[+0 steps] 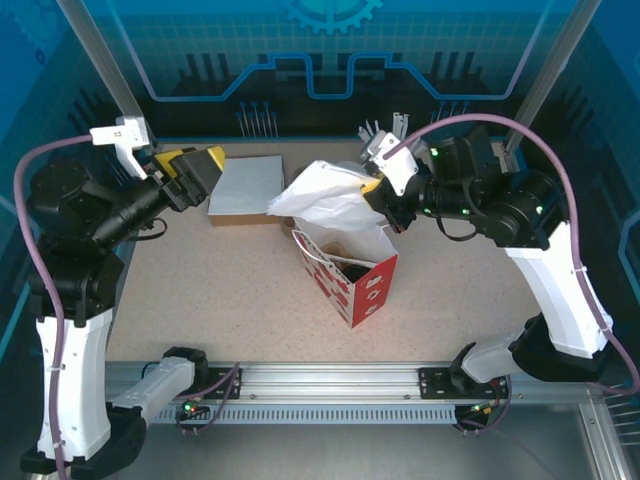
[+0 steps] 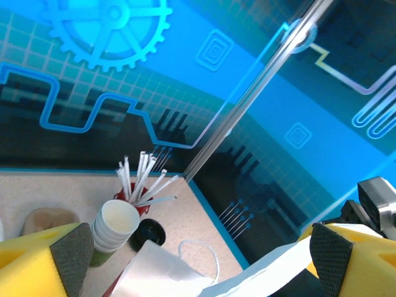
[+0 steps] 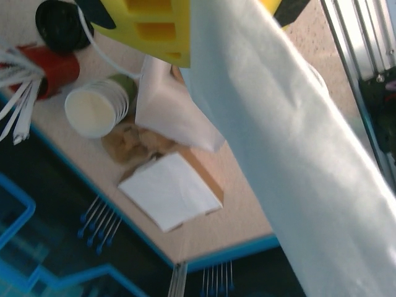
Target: Pack the takeout coffee
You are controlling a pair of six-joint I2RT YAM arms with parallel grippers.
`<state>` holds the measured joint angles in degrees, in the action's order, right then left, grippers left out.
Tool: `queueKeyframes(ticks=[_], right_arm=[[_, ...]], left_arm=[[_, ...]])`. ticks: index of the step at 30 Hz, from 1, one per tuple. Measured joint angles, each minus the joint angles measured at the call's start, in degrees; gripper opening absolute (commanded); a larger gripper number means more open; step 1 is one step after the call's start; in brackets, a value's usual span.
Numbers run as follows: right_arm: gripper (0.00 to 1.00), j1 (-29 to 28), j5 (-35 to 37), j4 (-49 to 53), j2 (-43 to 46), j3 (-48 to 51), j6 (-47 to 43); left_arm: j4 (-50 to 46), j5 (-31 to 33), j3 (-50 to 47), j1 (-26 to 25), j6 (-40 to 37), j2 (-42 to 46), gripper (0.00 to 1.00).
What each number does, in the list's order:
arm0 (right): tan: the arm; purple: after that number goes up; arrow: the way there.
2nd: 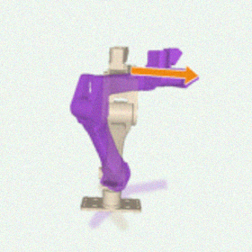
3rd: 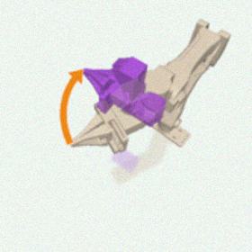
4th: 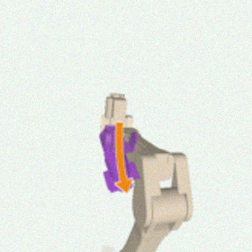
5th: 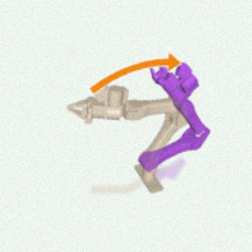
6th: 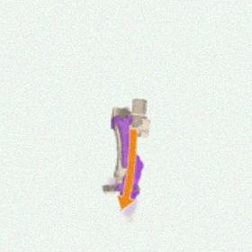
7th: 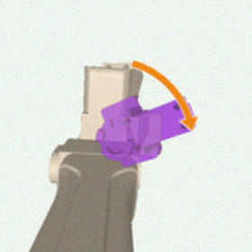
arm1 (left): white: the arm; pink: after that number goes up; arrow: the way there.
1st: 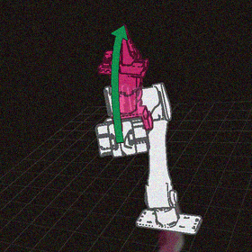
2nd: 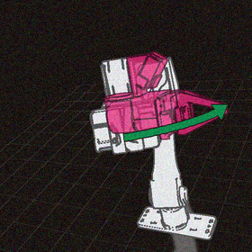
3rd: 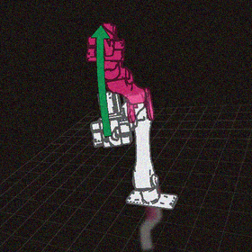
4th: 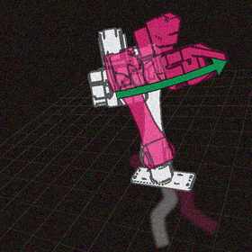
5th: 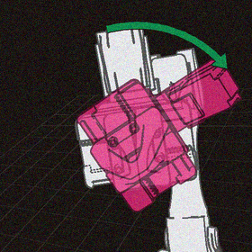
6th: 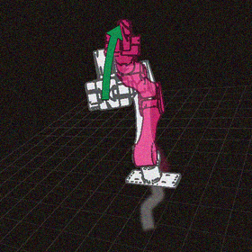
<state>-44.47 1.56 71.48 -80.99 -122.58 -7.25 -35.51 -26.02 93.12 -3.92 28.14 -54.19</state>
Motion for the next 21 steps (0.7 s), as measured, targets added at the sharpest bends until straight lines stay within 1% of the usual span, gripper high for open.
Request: queueKeyframes(ticks=[6, 13, 21], right_arm=[[0.00, 0.0, 2.1, 2.3, 0.0, 4.2, 3.0], [0.01, 0.0, 3.0, 3.9, -0.3, 10.3, 8.0], [0.03, -0.6, 3.4, 7.1, -6.5, 11.2, 10.5]], left_arm=[[-2.0, 1.7, -2.7, 0.0, -1.1, 1.1, 0.94], [-2.2, 1.8, -3.9, 0.0, -1.3, 1.3, 0.94], [-2.2, 1.8, -4.4, 0.0, -1.3, 1.4, 0.95]])
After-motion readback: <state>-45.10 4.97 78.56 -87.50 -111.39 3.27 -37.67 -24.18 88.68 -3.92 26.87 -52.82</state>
